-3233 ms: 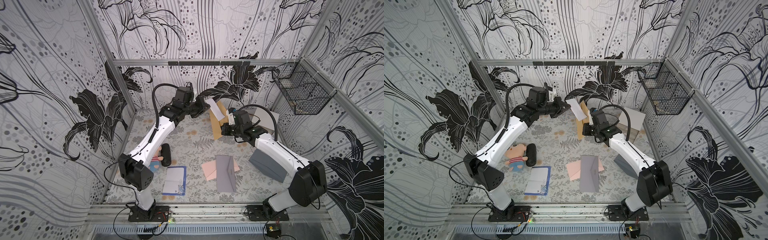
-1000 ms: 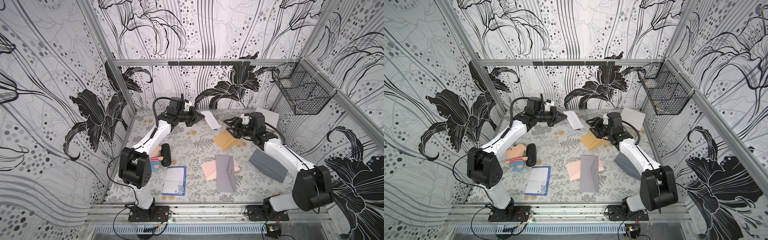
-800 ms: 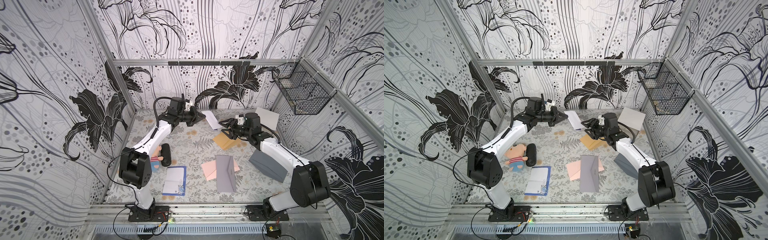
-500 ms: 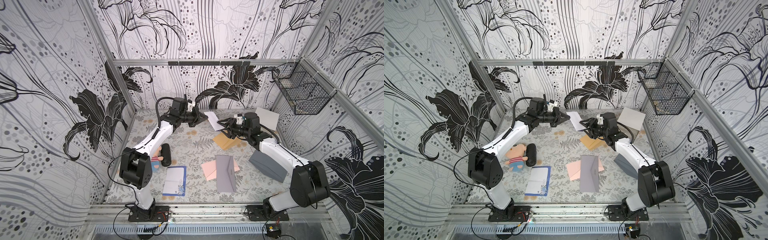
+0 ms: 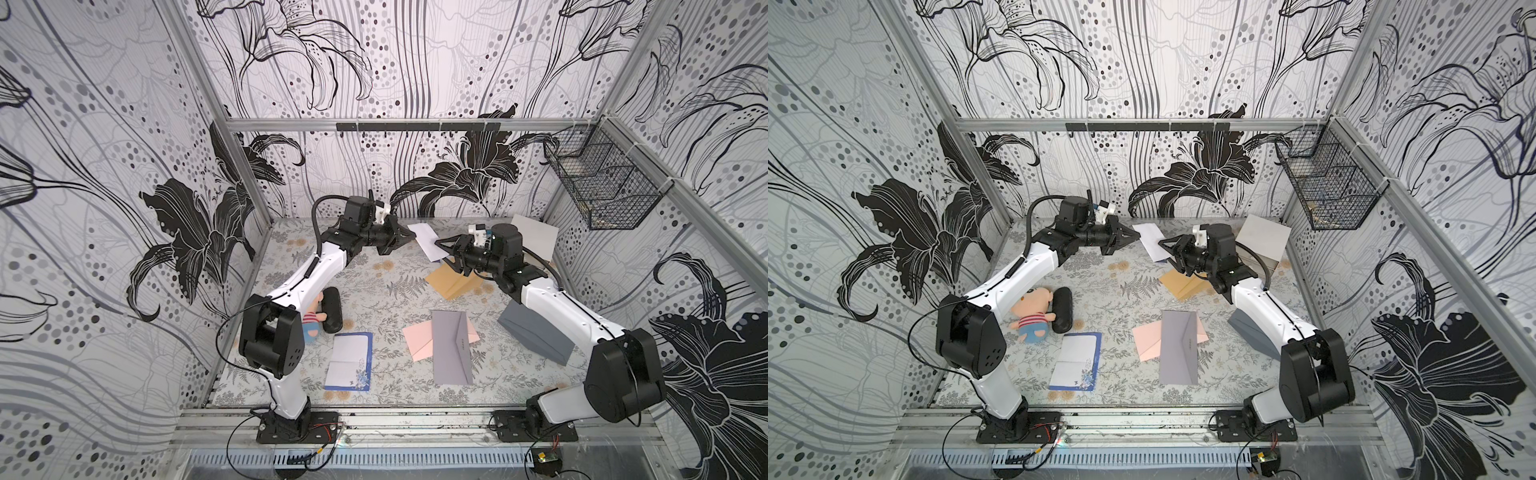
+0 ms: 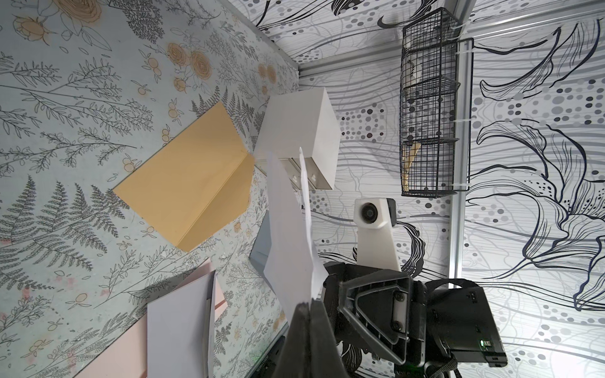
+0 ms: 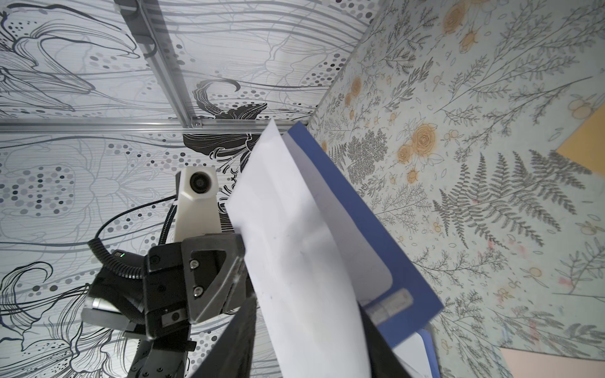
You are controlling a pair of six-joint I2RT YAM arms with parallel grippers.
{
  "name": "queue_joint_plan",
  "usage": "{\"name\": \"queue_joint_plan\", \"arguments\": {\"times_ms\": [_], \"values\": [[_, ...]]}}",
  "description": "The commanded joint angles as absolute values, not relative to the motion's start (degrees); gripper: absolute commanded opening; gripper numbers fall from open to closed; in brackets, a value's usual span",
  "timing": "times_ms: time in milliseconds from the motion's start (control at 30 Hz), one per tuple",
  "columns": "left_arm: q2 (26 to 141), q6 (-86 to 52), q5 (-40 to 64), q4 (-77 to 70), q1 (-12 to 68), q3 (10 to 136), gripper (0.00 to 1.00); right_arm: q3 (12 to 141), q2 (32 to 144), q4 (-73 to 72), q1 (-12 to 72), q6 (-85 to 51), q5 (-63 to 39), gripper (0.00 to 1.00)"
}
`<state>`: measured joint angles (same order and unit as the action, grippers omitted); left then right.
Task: Take the letter paper out of the envelope
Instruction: Unfold the letter paper.
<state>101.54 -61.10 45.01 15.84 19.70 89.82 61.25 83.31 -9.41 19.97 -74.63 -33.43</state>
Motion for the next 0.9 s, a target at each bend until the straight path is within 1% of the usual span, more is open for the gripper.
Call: {"name": "queue_joint_plan", "arguments": {"times_ms": [0, 300, 500, 667, 800, 867], "values": [[101.87, -63.11, 44.16, 10.47, 20.18, 88.32, 0.0, 60.79, 81.74, -11.83, 20.63, -75.79, -34.06, 0.44], [101.86, -65.69, 43.46, 7.22, 20.54, 86.16, 0.0, 61.73, 81.46, -11.96, 21.44, -75.66, -33.66, 0.38], [101.99, -67.49, 43.18, 4.79, 20.91, 85.32, 0.0, 63.75, 82.33, -8.71, 23.24, -73.14, -33.4, 0.33], [102.26, -68.03, 43.04, 4.56, 21.08, 85.28, 0.0, 64.21, 82.35, -8.44, 23.64, -72.44, -32.52, 0.27], [102.17, -68.2, 42.99, 4.48, 21.18, 84.99, 0.0, 65.25, 82.7, -7.57, 23.82, -71.59, -32.41, 0.16], [102.21, -68.54, 43.06, 4.18, 21.18, 85.03, 0.0, 65.84, 82.86, -6.12, 23.91, -70.66, -32.34, 0.06]]}}
